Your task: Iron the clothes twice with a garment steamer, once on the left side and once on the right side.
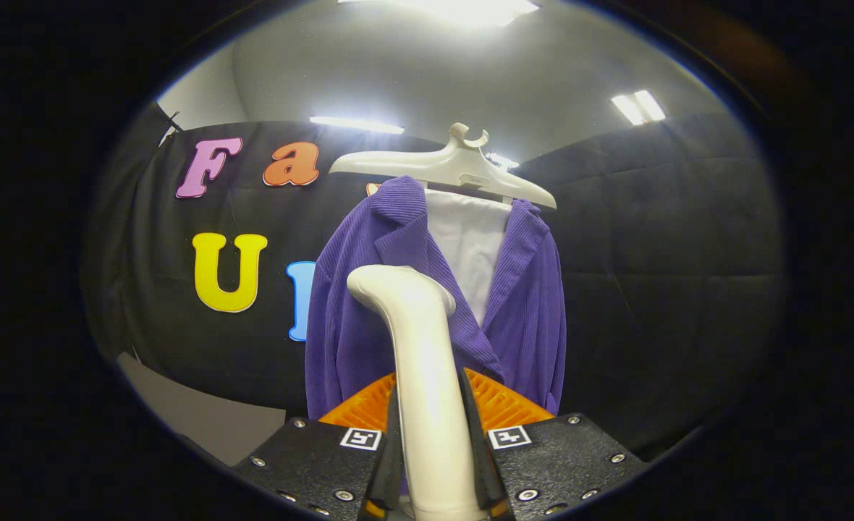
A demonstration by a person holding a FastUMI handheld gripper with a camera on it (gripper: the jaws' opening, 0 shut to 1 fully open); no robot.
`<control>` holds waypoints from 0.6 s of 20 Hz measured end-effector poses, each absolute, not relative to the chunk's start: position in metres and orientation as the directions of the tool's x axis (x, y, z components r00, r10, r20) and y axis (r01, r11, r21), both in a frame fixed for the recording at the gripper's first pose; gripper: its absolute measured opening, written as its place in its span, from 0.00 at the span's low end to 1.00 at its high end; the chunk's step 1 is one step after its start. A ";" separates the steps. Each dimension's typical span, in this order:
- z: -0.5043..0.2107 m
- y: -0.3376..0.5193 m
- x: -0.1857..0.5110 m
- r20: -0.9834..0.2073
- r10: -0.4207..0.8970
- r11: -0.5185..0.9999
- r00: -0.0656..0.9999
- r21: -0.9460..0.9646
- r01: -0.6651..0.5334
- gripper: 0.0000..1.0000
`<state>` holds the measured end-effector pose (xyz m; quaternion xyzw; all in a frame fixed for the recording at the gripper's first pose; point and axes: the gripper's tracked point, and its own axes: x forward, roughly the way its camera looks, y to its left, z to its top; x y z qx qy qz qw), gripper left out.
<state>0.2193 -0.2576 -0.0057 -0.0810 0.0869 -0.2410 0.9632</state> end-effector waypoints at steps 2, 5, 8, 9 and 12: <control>-0.018 -0.259 0.216 -0.139 -0.487 0.866 0.862 -0.208 0.455 0.39; -0.039 -0.260 0.210 -0.161 -0.501 0.857 0.850 -0.227 0.462 0.39; -0.067 -0.261 0.204 -0.200 -0.511 0.851 0.836 -0.252 0.460 0.39; -0.073 -0.261 0.201 -0.209 -0.513 0.851 0.832 -0.252 0.461 0.40; -0.094 -0.262 0.195 -0.236 -0.515 0.852 0.824 -0.247 0.461 0.39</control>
